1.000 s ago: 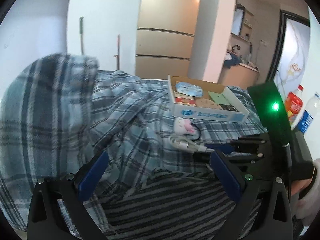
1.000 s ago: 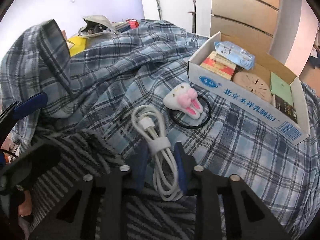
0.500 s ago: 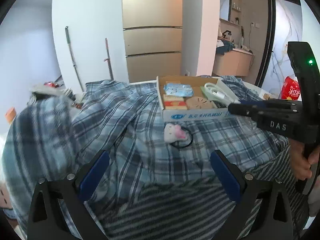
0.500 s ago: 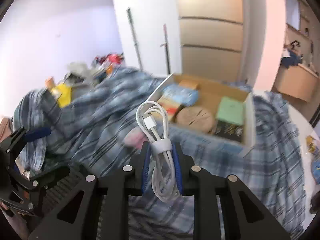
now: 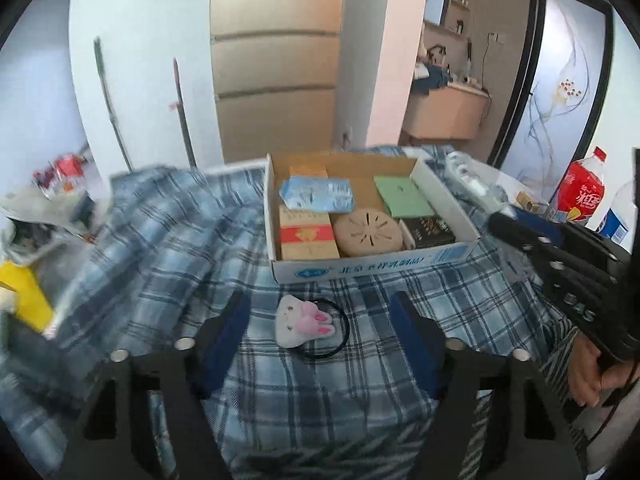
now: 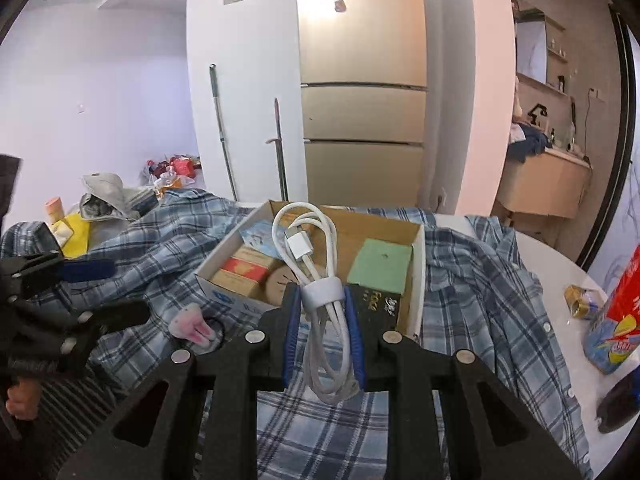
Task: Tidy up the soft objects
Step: 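Lift the white cable with the right gripper while the left gripper grasps the bunny tie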
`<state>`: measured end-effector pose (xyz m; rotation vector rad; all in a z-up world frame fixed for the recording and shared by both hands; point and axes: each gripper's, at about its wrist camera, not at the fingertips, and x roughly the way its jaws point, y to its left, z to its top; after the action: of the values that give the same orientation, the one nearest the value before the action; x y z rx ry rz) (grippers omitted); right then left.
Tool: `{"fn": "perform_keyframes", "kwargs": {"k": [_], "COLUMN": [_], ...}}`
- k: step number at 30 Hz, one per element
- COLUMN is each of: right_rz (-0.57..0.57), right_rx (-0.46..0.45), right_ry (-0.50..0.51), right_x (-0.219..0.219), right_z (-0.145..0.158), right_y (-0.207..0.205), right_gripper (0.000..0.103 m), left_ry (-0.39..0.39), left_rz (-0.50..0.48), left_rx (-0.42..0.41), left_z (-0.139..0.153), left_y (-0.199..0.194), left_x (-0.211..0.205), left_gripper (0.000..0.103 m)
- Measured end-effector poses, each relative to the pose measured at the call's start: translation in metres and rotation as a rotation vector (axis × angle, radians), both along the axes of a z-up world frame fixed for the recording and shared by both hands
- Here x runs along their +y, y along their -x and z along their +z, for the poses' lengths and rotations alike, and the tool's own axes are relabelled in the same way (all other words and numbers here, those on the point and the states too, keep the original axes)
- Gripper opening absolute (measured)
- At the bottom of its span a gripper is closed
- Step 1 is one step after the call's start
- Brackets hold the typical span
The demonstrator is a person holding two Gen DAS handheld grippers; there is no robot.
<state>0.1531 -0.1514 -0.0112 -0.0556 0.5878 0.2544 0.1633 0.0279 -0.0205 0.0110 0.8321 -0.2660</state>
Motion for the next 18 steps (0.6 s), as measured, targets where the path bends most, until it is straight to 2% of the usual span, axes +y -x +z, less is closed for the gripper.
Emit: {"fn": "perform_keyframes", "kwargs": {"k": [2, 4, 7, 12, 18], "right_rz": [0.005, 0.006, 0.005, 0.012, 0.009], "right_rx": [0.007, 0.013, 0.023, 0.075, 0.074], "right_ry": [-0.015, -0.022, -0.011, -0.017, -0.002], "right_x": [-0.003, -0.005, -0.005, -0.007, -0.006], "right_z": [-0.002, -0.005, -0.012, -0.022, -0.026], "right_y": [-0.001, -0.002, -0.003, -0.01, -0.011], "right_gripper": [0.022, 0.022, 0.022, 0.022, 0.022], "left_ry": [-0.021, -0.037, -0.038, -0.039, -0.029], "left_rz": [0.002, -0.005, -0.013, -0.007, -0.011], "left_rx": [0.032, 0.054, 0.079, 0.078, 0.117], "left_z": [-0.012, -0.021, -0.034, -0.05, -0.059], "left_y": [-0.014, -0.023, -0.036, -0.041, -0.044], "left_x": [0.0, -0.001, -0.001, 0.0, 0.001], "left_gripper": [0.066, 0.056, 0.051, 0.051, 0.051]}}
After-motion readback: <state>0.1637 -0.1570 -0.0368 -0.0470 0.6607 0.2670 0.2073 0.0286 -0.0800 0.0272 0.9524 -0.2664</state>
